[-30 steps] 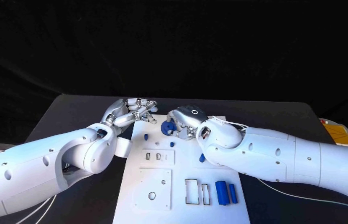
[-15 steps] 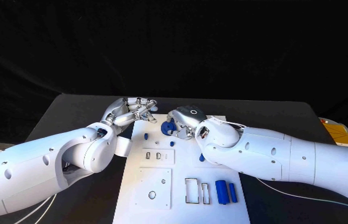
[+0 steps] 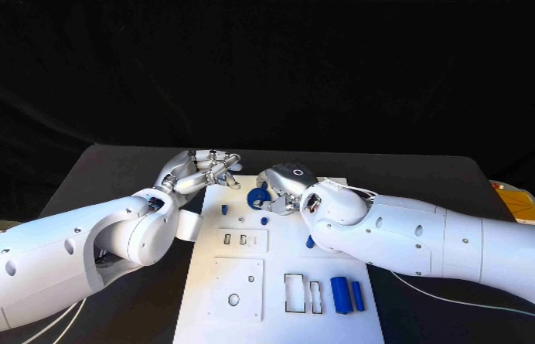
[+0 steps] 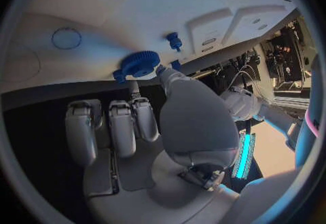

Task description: Assemble the parts on the task board

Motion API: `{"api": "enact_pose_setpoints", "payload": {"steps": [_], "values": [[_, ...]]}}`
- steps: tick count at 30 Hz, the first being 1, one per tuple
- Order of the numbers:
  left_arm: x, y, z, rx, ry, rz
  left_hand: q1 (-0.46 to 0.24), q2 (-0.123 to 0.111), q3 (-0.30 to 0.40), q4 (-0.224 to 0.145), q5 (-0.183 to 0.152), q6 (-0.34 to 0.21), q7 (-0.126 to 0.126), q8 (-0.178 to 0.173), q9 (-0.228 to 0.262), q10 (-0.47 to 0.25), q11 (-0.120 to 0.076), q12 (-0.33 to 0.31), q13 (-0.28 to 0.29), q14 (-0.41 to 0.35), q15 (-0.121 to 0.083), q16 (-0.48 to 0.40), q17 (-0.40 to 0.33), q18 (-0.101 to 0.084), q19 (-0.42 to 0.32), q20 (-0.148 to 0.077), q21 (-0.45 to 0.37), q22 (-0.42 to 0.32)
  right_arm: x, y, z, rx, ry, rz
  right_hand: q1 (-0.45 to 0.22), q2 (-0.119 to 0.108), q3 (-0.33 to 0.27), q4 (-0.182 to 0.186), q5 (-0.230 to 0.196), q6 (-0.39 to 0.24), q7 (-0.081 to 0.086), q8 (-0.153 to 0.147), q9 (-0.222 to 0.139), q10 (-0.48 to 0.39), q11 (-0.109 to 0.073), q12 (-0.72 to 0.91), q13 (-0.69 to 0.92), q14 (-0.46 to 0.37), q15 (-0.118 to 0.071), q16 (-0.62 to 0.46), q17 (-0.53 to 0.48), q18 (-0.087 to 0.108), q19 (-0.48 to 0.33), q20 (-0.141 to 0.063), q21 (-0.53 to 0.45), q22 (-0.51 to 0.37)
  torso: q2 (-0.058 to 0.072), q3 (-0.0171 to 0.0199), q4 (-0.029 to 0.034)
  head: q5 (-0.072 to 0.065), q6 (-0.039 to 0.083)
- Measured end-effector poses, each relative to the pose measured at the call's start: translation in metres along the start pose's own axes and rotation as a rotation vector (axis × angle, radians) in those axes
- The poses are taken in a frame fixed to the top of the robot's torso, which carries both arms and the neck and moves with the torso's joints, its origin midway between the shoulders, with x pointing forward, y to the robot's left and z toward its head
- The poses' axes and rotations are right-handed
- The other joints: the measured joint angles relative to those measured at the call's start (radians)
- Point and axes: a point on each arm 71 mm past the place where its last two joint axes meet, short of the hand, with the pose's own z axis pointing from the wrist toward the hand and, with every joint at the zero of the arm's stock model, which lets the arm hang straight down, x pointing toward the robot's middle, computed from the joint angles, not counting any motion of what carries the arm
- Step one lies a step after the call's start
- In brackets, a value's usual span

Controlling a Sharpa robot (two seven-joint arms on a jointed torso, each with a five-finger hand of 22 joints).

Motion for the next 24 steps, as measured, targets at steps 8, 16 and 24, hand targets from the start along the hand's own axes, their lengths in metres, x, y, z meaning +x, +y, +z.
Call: {"api": "enact_pose_setpoints", "payload": {"steps": [8,16,24], "values": [[-0.001,0.000,-0.001,0.000,-0.001,0.001,0.000,0.000,0.000,0.000,0.000,0.000,0.000,0.000,0.000,0.000,0.000,0.000,0.000,0.000,0.000,0.000,0.000,0.000,0.000,0.000,0.000,0.000,0.001,-0.005,-0.003,0.008,0.024,0.015,-0.016,0.016,-0.003,0.003,0.013,0.013,-0.002,0.000,0.003,0.000,0.000,0.000,0.000,0.000,0.000,0.000,0.000,0.000,0.000,0.000,0.000,0.000,0.000,0.0000,-0.0007,0.001,-0.001],[-0.002,0.000,-0.001,-0.001,-0.003,0.001,0.000,0.000,0.000,0.000,0.000,0.000,0.000,0.000,0.000,0.000,0.000,0.000,0.000,0.000,0.000,0.000,0.000,0.000,0.000,0.000,0.000,0.000,0.000,-0.014,-0.010,0.021,0.027,0.028,-0.020,0.020,-0.003,0.003,0.029,0.021,-0.007,0.000,0.005,0.007,-0.004,0.008,0.000,0.000,0.000,0.000,0.000,0.000,0.000,0.000,0.000,0.000,0.000,0.0006,0.0000,0.000,-0.002],[-0.006,0.000,-0.001,-0.002,-0.013,0.006,0.000,0.000,0.000,0.000,0.000,0.000,0.000,0.000,0.000,0.000,0.000,0.000,0.000,0.000,0.000,0.000,0.000,0.000,0.000,0.000,0.000,0.000,-0.020,-0.037,-0.036,0.030,-0.057,0.083,-0.020,0.020,0.000,-0.006,0.039,0.025,-0.004,0.000,0.005,0.009,-0.002,0.010,0.000,0.000,0.000,0.000,0.000,0.000,0.000,0.000,0.000,0.000,-0.003,0.0018,-0.0021,0.001,0.003]]}}
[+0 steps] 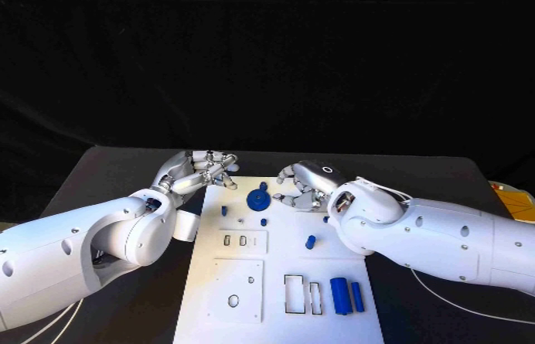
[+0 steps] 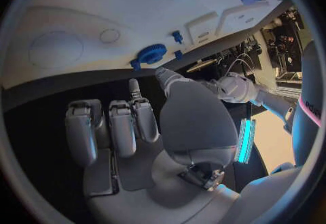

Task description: Assemble the parts on the task board

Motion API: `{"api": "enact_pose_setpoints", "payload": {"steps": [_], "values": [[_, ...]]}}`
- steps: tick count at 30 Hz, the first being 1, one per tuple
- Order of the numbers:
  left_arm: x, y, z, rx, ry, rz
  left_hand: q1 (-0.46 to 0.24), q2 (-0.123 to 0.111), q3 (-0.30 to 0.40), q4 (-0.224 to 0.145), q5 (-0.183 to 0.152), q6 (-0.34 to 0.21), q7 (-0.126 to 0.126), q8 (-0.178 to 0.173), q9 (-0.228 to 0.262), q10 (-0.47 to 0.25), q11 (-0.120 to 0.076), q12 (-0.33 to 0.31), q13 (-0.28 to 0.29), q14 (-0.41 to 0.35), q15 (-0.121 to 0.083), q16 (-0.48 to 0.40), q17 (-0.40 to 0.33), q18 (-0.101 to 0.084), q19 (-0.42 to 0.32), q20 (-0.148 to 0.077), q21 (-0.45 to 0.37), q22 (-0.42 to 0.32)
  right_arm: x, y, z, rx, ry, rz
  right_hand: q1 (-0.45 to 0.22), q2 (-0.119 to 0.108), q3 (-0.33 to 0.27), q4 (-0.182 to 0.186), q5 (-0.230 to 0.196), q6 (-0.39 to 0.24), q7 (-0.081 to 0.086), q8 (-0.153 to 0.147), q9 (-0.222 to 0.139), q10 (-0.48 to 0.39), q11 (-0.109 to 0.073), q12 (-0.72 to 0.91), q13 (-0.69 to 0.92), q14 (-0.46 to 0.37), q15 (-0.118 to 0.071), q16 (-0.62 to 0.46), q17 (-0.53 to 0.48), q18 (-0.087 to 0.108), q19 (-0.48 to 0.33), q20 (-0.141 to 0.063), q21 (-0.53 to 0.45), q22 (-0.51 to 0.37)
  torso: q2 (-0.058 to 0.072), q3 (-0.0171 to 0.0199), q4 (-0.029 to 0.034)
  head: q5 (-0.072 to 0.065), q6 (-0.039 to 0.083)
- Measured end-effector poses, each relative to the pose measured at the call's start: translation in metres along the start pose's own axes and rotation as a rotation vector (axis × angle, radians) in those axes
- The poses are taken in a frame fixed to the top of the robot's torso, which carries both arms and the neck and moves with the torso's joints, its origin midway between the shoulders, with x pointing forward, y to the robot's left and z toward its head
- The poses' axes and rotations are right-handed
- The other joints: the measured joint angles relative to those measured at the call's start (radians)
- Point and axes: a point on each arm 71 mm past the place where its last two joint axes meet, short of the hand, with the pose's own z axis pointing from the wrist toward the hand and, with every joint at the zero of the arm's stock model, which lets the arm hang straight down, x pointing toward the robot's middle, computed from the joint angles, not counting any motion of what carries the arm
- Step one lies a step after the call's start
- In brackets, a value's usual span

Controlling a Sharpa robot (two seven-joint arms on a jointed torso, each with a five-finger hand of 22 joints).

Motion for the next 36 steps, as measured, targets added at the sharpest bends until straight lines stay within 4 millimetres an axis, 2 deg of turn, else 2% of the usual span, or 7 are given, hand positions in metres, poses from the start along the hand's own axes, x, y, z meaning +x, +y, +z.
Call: {"api": "enact_pose_setpoints", "payload": {"steps": [7,9,11,13,19,28,36], "values": [[-0.006,0.001,0.000,-0.002,-0.014,0.006,0.000,0.000,0.000,0.000,0.000,-0.004,0.004,0.000,0.003,-0.004,0.004,0.000,0.003,-0.004,0.004,0.009,0.006,0.000,-0.004,0.004,0.008,0.004,-0.037,-0.033,-0.028,0.026,-0.042,0.067,0.045,-0.010,0.016,-0.017,-0.017,0.002,-0.002,-0.004,0.001,0.000,0.000,0.000,0.000,0.000,0.000,0.000,0.000,0.000,0.000,0.000,-0.001,0.000,-0.005,0.0028,-0.0058,-0.004,0.005],[-0.007,0.001,0.000,-0.002,-0.016,0.008,0.000,0.000,0.000,0.000,0.000,-0.004,0.004,0.000,0.003,-0.004,0.004,0.000,0.003,-0.004,0.004,0.009,0.006,0.000,-0.004,0.004,0.008,0.004,-0.044,-0.047,-0.037,0.046,-0.034,0.087,0.078,-0.013,0.023,-0.038,-0.039,0.008,-0.001,-0.004,0.002,0.000,0.000,0.000,0.000,0.000,0.000,0.000,0.000,0.000,0.000,0.000,-0.006,0.000,-0.006,0.0041,-0.0081,-0.005,0.006],[-0.007,0.001,0.001,-0.003,-0.017,0.008,0.000,0.000,0.000,0.000,0.000,-0.004,0.004,0.000,0.003,-0.004,0.004,0.000,0.003,-0.004,0.004,0.009,0.006,0.000,-0.004,0.004,0.008,0.004,-0.049,-0.060,-0.045,0.063,-0.018,0.104,0.117,-0.028,0.028,-0.067,-0.074,0.017,-0.003,-0.004,0.004,0.000,0.000,0.000,0.000,0.000,0.000,0.000,0.000,0.000,0.000,0.000,-0.006,0.000,-0.008,0.0054,-0.0108,-0.006,0.006],[-0.008,0.002,0.001,-0.003,-0.018,0.008,0.000,0.000,0.000,0.000,0.000,-0.004,0.004,0.000,0.003,-0.004,0.004,0.000,0.003,-0.004,0.004,0.009,0.006,0.000,-0.004,0.004,0.008,0.004,-0.052,-0.072,-0.053,0.078,0.005,0.125,0.137,-0.045,0.029,-0.088,-0.077,0.017,-0.003,-0.008,0.004,0.000,0.000,0.000,0.000,0.000,0.000,0.000,0.000,0.000,0.000,0.000,-0.006,0.000,-0.010,0.0068,-0.0133,-0.008,0.006],[-0.008,0.002,0.001,-0.002,-0.017,0.008,0.000,0.000,0.000,0.000,0.000,-0.004,0.004,0.000,0.003,-0.004,0.004,0.000,0.003,-0.007,0.000,0.009,0.006,0.000,-0.004,0.004,0.008,0.004,-0.054,-0.097,-0.069,0.104,0.056,0.165,0.165,-0.051,0.033,-0.109,-0.060,0.017,-0.003,-0.017,0.004,0.000,0.000,0.000,0.000,0.000,0.000,0.000,0.001,0.000,0.000,0.000,-0.006,0.000,-0.012,0.0116,-0.0191,-0.011,0.003],[-0.008,0.002,0.001,-0.002,-0.015,0.007,0.000,0.000,0.000,0.000,0.000,-0.004,0.004,0.000,0.003,-0.004,0.004,0.000,0.003,-0.007,0.000,0.009,0.007,0.000,-0.004,0.004,0.008,0.004,-0.043,-0.122,-0.081,0.137,0.099,0.181,0.169,-0.056,0.038,-0.115,-0.039,0.017,-0.003,-0.021,0.003,0.000,0.000,0.000,0.000,0.000,0.000,0.000,0.001,0.000,0.000,0.000,-0.006,0.000,-0.012,0.0116,-0.0181,-0.015,-0.001],[-0.009,0.002,0.001,-0.003,-0.015,0.007,0.000,0.000,0.000,0.000,0.000,-0.004,0.004,0.000,0.003,-0.004,0.004,0.000,0.003,-0.007,0.000,0.009,0.007,0.000,-0.004,0.004,0.008,0.004,-0.035,-0.129,-0.082,0.147,0.117,0.185,0.169,-0.056,0.039,-0.116,-0.039,0.017,-0.003,-0.025,0.002,0.000,0.000,-0.003,0.000,0.000,0.000,0.000,0.001,0.000,0.000,0.000,-0.006,0.000,-0.011,0.0098,-0.0166,-0.009,-0.006]]}}
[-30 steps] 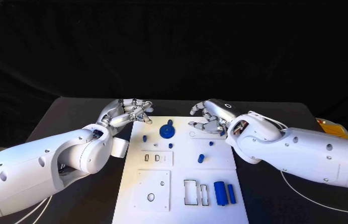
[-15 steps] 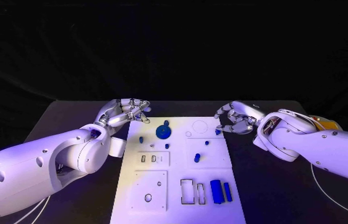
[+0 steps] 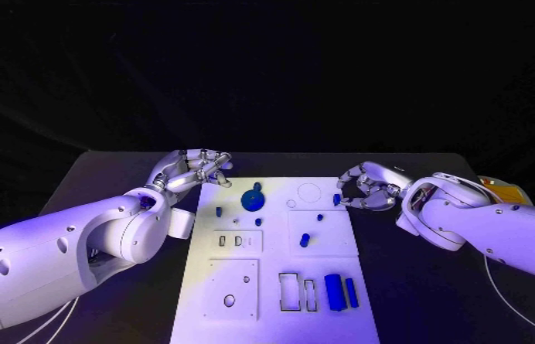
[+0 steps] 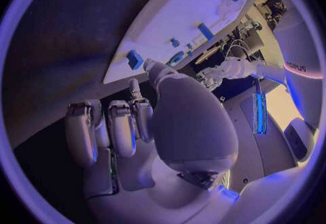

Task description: Assemble the parts on the task board

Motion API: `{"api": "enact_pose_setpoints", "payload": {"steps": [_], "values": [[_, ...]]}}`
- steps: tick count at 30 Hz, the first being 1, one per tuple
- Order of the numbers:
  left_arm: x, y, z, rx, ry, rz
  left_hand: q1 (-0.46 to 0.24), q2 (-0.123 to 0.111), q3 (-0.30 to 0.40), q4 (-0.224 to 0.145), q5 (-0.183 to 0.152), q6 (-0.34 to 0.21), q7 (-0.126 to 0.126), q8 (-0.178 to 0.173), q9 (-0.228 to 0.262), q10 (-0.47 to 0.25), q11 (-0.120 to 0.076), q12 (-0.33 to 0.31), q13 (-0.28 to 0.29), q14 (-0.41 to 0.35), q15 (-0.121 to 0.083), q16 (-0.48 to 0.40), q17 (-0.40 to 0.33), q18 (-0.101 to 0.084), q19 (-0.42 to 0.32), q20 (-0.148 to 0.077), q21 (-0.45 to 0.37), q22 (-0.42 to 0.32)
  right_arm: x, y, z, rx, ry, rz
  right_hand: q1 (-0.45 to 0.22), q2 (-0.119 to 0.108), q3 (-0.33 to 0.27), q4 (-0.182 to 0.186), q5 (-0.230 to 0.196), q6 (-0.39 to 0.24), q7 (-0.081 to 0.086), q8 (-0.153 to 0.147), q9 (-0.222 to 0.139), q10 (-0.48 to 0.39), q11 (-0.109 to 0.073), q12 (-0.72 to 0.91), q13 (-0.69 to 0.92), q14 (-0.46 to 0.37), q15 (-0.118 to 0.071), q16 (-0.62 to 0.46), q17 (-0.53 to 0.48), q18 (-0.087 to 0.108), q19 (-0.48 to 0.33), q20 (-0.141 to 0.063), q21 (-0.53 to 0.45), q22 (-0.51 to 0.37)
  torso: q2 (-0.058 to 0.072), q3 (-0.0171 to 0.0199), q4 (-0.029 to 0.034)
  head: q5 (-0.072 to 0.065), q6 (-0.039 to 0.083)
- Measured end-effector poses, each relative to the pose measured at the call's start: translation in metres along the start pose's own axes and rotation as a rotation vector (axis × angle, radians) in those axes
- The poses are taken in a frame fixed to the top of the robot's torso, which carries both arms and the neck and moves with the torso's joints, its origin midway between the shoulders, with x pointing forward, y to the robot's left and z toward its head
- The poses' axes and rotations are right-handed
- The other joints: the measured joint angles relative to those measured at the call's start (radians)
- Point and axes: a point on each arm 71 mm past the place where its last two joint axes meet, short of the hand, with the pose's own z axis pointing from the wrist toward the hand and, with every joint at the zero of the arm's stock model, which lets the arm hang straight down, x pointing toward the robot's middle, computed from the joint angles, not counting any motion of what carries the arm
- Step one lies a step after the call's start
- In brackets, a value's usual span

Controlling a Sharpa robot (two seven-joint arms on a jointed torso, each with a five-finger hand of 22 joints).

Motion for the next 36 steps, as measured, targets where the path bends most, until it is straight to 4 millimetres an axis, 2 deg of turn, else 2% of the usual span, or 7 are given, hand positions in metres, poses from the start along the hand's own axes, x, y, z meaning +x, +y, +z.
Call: {"api": "enact_pose_setpoints", "payload": {"steps": [9,22,27,31,36], "values": [[0.000,0.000,0.000,0.000,0.001,-0.001,0.000,0.000,0.000,0.000,0.000,0.000,0.000,0.000,0.000,0.000,0.000,0.000,0.000,0.000,0.000,0.000,0.000,0.000,0.000,0.000,0.000,0.000,0.007,-0.003,0.004,0.009,0.013,0.002,0.000,0.000,0.000,0.000,0.000,-0.003,0.003,-0.004,-0.001,0.000,0.000,-0.001,0.001,0.000,0.000,0.000,0.000,0.000,0.000,0.000,0.000,0.000,-0.001,-0.0006,-0.0024,0.003,-0.004],[0.000,0.000,0.000,0.000,0.003,-0.001,0.000,0.000,0.000,0.000,0.000,0.000,0.000,0.000,0.000,0.000,0.000,0.000,0.000,0.000,0.000,0.000,0.000,0.000,0.000,0.000,0.000,0.000,0.019,-0.007,0.010,0.024,0.029,0.007,-0.001,0.001,0.000,0.000,0.000,-0.003,0.003,-0.004,-0.001,0.000,0.000,-0.001,0.001,0.000,0.000,0.000,0.000,0.000,0.000,0.000,0.000,0.001,-0.002,-0.0010,-0.0007,0.004,-0.009],[0.000,0.000,0.000,-0.001,0.003,-0.001,0.000,0.000,0.000,0.000,0.000,0.000,0.000,0.000,0.001,0.000,0.000,0.000,0.001,0.000,0.000,0.000,0.000,0.000,0.000,0.000,0.000,0.000,0.021,-0.006,0.011,0.024,0.032,0.011,-0.009,0.009,0.000,0.000,0.000,0.001,0.007,-0.004,-0.001,0.000,0.000,-0.001,0.001,0.000,0.000,0.000,0.000,0.000,0.000,0.000,0.000,0.001,-0.002,-0.0013,-0.0005,0.007,-0.012],[0.000,0.000,0.000,-0.001,0.002,-0.001,0.000,0.000,0.000,0.000,0.000,0.000,0.000,0.000,0.001,0.000,0.000,0.000,0.001,0.000,0.000,0.000,0.000,0.000,0.000,0.000,0.000,0.000,0.022,-0.006,0.012,0.024,0.033,0.014,-0.009,0.017,0.004,0.004,0.004,0.014,0.004,-0.004,0.002,0.000,0.000,-0.001,0.001,0.000,0.000,0.000,0.000,0.000,0.000,0.000,0.000,0.001,-0.002,-0.0018,-0.0011,0.007,-0.013],[-0.001,0.000,0.000,-0.001,0.002,-0.001,0.000,0.000,0.000,0.000,0.000,0.000,0.000,0.000,0.001,0.000,0.000,0.000,0.001,0.000,0.000,0.000,0.000,0.000,0.000,0.000,0.000,0.001,0.023,-0.006,0.013,0.026,0.031,0.017,-0.011,0.024,0.010,0.010,0.004,0.043,-0.004,0.009,0.006,0.009,-0.009,0.007,0.000,0.000,0.000,0.000,0.000,0.000,0.000,0.000,0.006,0.000,-0.002,-0.0018,-0.0023,0.010,-0.014]]}}
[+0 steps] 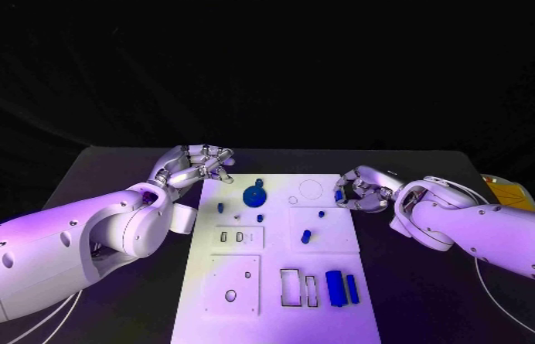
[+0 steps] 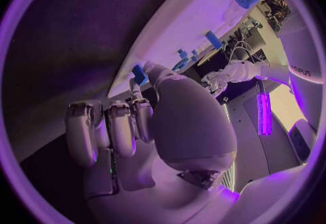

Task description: Assemble the parts on the task board

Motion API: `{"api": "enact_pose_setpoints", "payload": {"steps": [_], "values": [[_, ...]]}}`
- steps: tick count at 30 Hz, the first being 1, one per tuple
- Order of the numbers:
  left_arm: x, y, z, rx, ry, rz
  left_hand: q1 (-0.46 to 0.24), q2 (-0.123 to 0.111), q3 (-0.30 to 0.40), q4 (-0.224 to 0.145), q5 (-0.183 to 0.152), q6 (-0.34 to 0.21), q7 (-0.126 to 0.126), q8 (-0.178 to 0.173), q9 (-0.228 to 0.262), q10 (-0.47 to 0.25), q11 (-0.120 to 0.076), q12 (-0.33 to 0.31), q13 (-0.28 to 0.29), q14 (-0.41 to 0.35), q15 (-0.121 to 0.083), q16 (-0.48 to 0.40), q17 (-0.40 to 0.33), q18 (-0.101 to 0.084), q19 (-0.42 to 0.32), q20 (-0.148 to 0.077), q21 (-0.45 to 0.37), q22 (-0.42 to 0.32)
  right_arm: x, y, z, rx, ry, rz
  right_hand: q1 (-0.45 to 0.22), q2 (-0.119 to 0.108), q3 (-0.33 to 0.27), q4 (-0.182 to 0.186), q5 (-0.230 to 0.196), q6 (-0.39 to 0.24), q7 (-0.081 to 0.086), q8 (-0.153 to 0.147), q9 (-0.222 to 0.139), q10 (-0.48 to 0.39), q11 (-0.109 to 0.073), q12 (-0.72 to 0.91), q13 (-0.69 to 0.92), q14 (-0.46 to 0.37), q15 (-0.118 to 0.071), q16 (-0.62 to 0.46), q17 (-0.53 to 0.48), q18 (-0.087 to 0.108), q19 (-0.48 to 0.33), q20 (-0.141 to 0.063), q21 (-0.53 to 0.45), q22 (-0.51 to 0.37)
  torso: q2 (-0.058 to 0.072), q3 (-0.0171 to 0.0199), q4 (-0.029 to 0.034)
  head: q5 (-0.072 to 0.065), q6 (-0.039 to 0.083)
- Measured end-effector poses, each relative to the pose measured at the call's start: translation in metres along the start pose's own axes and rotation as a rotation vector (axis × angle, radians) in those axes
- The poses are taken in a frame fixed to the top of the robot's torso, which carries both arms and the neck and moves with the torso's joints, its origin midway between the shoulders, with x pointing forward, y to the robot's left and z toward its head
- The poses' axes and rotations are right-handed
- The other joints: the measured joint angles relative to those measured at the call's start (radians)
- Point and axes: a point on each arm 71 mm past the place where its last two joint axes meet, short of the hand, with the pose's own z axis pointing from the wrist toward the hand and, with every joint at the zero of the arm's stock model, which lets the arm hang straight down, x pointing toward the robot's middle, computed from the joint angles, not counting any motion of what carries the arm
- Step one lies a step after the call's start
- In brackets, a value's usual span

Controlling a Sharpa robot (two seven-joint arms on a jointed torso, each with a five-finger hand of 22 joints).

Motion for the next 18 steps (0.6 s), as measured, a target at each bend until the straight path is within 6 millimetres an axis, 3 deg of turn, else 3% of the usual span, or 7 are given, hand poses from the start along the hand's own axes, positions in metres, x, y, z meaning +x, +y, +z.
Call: {"api": "enact_pose_setpoints", "payload": {"steps": [4,6,18], "values": [[0.0001,0.0000,-0.0001,0.000,0.001,0.000,0.000,0.000,0.000,0.000,0.000,0.000,0.000,0.000,0.002,0.000,0.000,0.000,0.002,0.000,0.000,0.000,0.003,0.000,-0.007,0.000,0.005,0.002,-0.0002,-0.0006,0.0002,0.003,-0.005,0.002,0.001,0.012,0.011,0.000,0.000,0.026,-0.012,0.017,0.007,0.006,-0.006,0.006,0.000,-0.004,-0.004,0.000,0.000,0.000,0.000,0.000,0.000,0.000,0.000,0.0000,-0.0007,0.000,-0.001],[0.0000,0.0000,-0.0002,-0.001,0.001,0.000,0.000,0.000,0.000,0.000,0.000,0.000,0.000,0.000,0.002,0.000,0.000,0.000,0.002,0.000,0.000,0.000,0.003,0.000,-0.007,0.000,0.005,0.002,-0.0004,-0.0008,0.0003,0.005,-0.008,0.003,0.003,0.021,0.020,0.000,0.000,0.043,-0.018,0.028,0.011,0.009,-0.009,0.006,0.000,-0.001,-0.010,0.000,0.000,0.000,0.000,-0.009,0.000,0.000,0.000,0.0000,-0.0007,0.000,-0.001],[-0.0006,0.0001,-0.0005,-0.003,0.000,0.000,0.000,0.000,0.000,0.000,0.000,0.000,0.000,0.000,0.002,0.000,0.000,0.000,0.002,0.000,0.000,0.000,0.003,0.000,-0.007,0.000,0.004,0.002,-0.0025,0.0014,0.0003,0.002,-0.052,0.013,0.015,0.033,0.050,-0.014,-0.010,0.063,-0.039,0.059,0.025,0.008,-0.025,0.019,0.000,0.000,-0.026,0.004,0.000,0.000,0.000,-0.026,0.013,0.000,0.000,0.0012,-0.0008,-0.003,-0.003]]}}
